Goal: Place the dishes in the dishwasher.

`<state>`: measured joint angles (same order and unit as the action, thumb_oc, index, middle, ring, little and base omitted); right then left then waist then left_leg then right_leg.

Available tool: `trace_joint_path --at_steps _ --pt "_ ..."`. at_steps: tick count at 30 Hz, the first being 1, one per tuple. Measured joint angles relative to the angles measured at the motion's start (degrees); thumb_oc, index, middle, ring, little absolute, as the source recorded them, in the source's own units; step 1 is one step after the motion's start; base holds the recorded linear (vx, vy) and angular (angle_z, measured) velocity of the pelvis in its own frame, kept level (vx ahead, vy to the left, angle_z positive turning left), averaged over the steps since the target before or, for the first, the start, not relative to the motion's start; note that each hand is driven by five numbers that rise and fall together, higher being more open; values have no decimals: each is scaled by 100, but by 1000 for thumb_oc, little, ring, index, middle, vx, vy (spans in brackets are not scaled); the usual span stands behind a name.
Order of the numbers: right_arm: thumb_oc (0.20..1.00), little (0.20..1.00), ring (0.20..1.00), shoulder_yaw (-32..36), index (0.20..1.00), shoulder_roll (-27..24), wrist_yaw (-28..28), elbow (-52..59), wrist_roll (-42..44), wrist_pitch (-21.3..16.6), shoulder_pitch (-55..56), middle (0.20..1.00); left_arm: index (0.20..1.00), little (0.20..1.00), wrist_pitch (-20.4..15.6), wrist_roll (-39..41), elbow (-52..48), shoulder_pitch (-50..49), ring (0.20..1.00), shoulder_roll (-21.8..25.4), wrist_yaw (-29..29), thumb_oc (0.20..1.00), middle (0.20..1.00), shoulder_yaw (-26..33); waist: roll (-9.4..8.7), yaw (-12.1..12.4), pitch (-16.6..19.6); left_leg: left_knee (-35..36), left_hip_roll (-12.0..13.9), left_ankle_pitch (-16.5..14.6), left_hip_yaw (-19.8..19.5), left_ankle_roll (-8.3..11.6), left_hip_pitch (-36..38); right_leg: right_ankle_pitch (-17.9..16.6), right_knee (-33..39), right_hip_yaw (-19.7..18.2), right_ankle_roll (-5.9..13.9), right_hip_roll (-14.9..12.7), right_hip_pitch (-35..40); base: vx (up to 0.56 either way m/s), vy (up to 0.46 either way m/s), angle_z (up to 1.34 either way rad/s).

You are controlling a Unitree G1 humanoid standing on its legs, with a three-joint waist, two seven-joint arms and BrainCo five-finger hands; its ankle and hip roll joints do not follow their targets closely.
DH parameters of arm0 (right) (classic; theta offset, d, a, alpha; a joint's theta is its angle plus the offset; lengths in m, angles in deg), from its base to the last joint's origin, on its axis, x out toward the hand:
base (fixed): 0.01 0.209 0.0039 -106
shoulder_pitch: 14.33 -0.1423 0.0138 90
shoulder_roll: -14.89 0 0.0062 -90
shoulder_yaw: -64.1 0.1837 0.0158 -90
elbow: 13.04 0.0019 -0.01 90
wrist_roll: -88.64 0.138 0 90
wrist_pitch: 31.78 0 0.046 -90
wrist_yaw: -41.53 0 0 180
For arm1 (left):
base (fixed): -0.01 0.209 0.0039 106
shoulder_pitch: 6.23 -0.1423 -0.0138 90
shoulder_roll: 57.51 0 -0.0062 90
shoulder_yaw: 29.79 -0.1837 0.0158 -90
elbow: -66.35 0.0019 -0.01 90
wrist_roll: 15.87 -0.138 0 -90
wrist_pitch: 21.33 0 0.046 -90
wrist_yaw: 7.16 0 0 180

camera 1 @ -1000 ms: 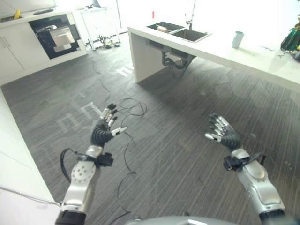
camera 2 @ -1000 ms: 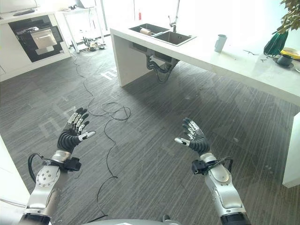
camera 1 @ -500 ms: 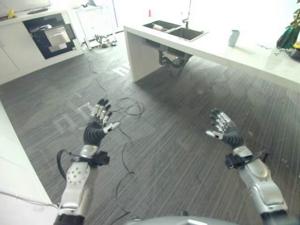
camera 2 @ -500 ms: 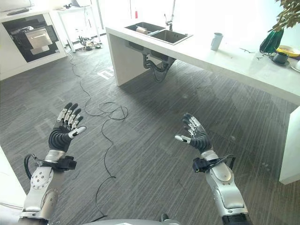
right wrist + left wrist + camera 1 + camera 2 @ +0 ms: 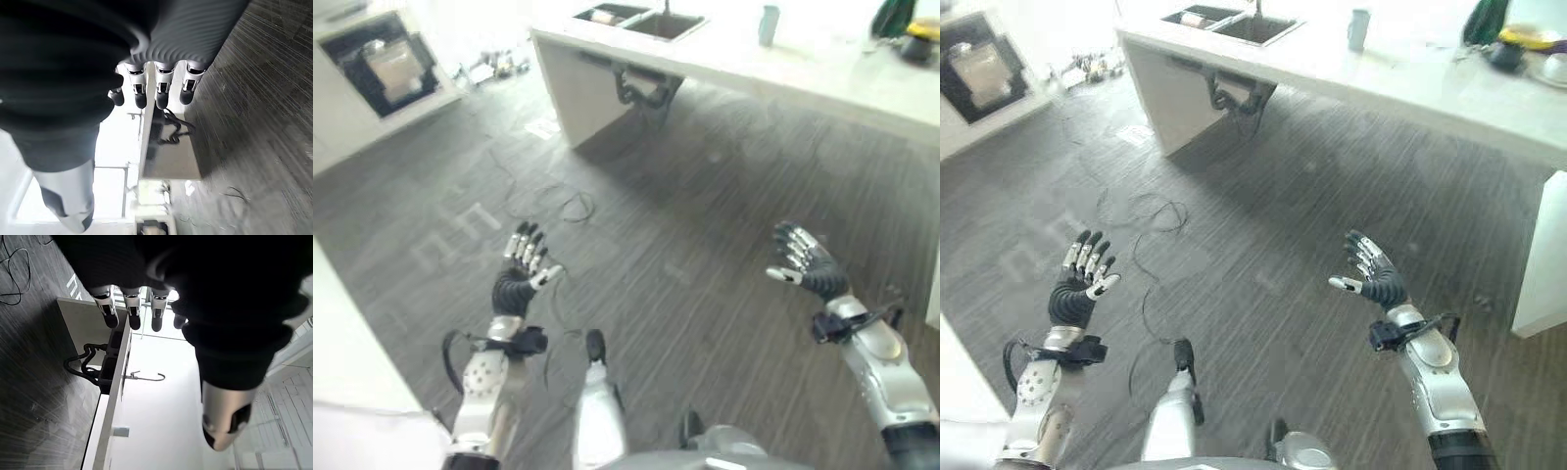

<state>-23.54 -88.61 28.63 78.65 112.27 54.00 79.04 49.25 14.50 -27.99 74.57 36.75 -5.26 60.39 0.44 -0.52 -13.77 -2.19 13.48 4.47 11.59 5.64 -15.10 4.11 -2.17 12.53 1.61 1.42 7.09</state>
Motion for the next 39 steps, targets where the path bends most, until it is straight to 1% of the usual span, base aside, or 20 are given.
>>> trace_joint_path --at_steps 1,3,6,9,12,14,16,17,18,19,20,24,26,28,30,32,34,36,37,39 --pt "1000 1000 1000 61 1000 58 -24 74 46 -6 -4 1000 1000 1000 -24 0 2 124 1000 -8 1 1000 1000 -7 4 -69 4 -129 -93 -63 7 -98 108 103 92 14 523 -9 75 451 408 -78" --pt "1000 1000 1000 127 1000 137 -53 426 240 -24 115 1000 1000 1000 -34 -3 -113 405 1000 -102 60 1000 1000 52 27 -32 46 -614 -139 -342 79 -391 617 434 -709 240 -107 -167 21 337 321 -44" --pt "1000 1000 1000 254 1000 465 -18 1026 348 -12 589 1000 1000 1000 192 -4 -219 634 1000 71 382 1000 1000 -107 -508 94 345 -374 -777 -243 169 -568 816 564 -425 525 244 -516 423 516 530 39" --pt "1000 1000 1000 168 1000 824 151 1474 343 -11 461 1000 1000 1000 581 1 -274 610 1000 24 666 1000 1000 17 -373 263 472 -279 -1375 -408 34 -1108 1374 613 -1761 440 410 -1239 416 451 471 60" --pt "1000 1000 1000 -71 1000 894 208 1544 327 4 578 1000 1000 1000 690 1 -539 340 1000 164 718 1000 1000 52 -248 305 700 -261 -1831 -801 -211 -1495 1705 -58 -3868 -12 369 -1833 -516 295 317 57" --pt "1000 1000 1000 -200 1000 781 207 1427 206 51 607 1000 1000 1000 755 1 -536 284 1000 105 702 1000 1000 70 47 225 711 88 -1792 -803 -373 -1451 1965 357 -4205 -243 278 -1482 -1323 307 128 29" --pt "1000 1000 1000 -216 1000 560 216 1095 178 127 665 1000 1000 1000 820 3 -301 380 1000 57 712 1000 1000 -23 287 137 695 108 -1513 -893 -551 -574 2219 462 -2962 -228 -38 -230 -1788 289 -23 39" --pt "1000 1000 1000 -223 1000 660 227 857 182 118 663 1000 1000 1000 828 4 -191 348 1000 253 709 1000 1000 -15 -482 151 658 -851 -1987 -1017 -770 -449 1790 83 -1957 -209 -418 -436 -1914 328 -109 73" --pt "1000 1000 1000 -13 1000 683 230 740 203 63 646 1000 1000 1000 828 2 -279 384 1000 459 743 1000 1000 -33 -810 17 678 -1124 -1774 -1363 -969 -1143 1538 -441 -1541 -13 -404 -817 -2193 314 -118 57" --pt "1000 1000 1000 2 1000 637 263 411 231 63 475 1000 1000 1000 843 8 -210 153 1000 373 706 1000 1000 55 -928 135 683 -685 -1768 -1331 -786 -942 1935 -507 -1268 -119 9 -955 -2386 323 -122 68" --pt "1000 1000 1000 -20 1000 596 273 446 236 43 563 1000 1000 1000 883 10 -48 19 1000 181 656 1000 1000 108 -589 5 653 -509 -1656 -1464 -974 -1010 2198 -694 -396 -643 317 -545 -2466 420 -181 34" --pt "1000 1000 1000 -44 1000 555 408 688 238 8 796 1000 1000 1000 874 1 -34 385 1000 9 714 1000 1000 -314 -49 -551 551 91 -1465 -1652 -1727 -1040 2935 -832 406 -1540 462 -149 -2713 401 -244 81" --pt "1000 1000 1000 -80 1000 448 397 683 240 -2 804 1000 1000 1000 866 1 -140 418 1000 161 737 1000 1000 -455 -146 -577 559 192 -1516 -1821 -1579 -710 3565 -890 380 -879 61 -97 -2303 268 -251 58" --pt "1000 1000 1000 -76 1000 118 511 647 242 2 677 1000 1000 1000 836 5 -267 450 1000 86 652 1000 1000 -452 110 -551 537 -316 -1445 -1874 -1444 -326 3832 -1939 311 -1040 -514 88 -1878 313 -282 9" --pt "1000 1000 1000 -184 1000 200 531 655 242 21 322 1000 1000 1000 839 7 -530 521 1000 157 597 1000 1000 -418 -92 -450 401 -232 -1428 -1984 -1149 -139 3585 -1815 582 -1182 -656 11 -1377 352 -347 -10" --pt "1000 1000 1000 -113 1000 254 563 806 241 8 140 1000 1000 1000 788 7 -994 413 1000 224 569 1000 1000 -421 -14 -479 381 -288 -1062 -1341 -773 -167 3321 -1426 615 -1059 -619 269 -758 272 -342 -7" --pt "1000 1000 1000 -3 1000 209 501 978 245 5 358 1000 1000 1000 790 7 -1002 358 1000 224 499 1000 1000 -378 15 -562 426 -2956 -809 -905 -853 250 2250 -891 613 -1205 -968 458 -328 298 -556 -27" --pt "1000 1000 1000 146 1000 233 379 624 356 2 539 1000 1000 1000 680 7 -943 200 1000 193 498 1000 1000 -465 -130 -529 386 -5472 -840 28 -1131 209 605 -688 590 -1320 -1247 507 -360 190 -259 -23" --pt "1000 1000 1000 294 1000 528 398 541 359 53 645 1000 1000 1000 680 7 -866 42 1000 212 541 1000 1000 -441 -408 -347 312 -5939 -795 -519 -705 -349 -13 -745 615 -1409 -1161 387 -251 124 41 -58" --pt "1000 1000 1000 263 1000 593 368 722 369 51 542 1000 1000 1000 693 8 -686 -200 1000 312 552 1000 1000 -264 -550 -418 294 -3670 -870 -880 -326 -501 -146 -647 714 -1414 -885 314 255 145 125 -49"
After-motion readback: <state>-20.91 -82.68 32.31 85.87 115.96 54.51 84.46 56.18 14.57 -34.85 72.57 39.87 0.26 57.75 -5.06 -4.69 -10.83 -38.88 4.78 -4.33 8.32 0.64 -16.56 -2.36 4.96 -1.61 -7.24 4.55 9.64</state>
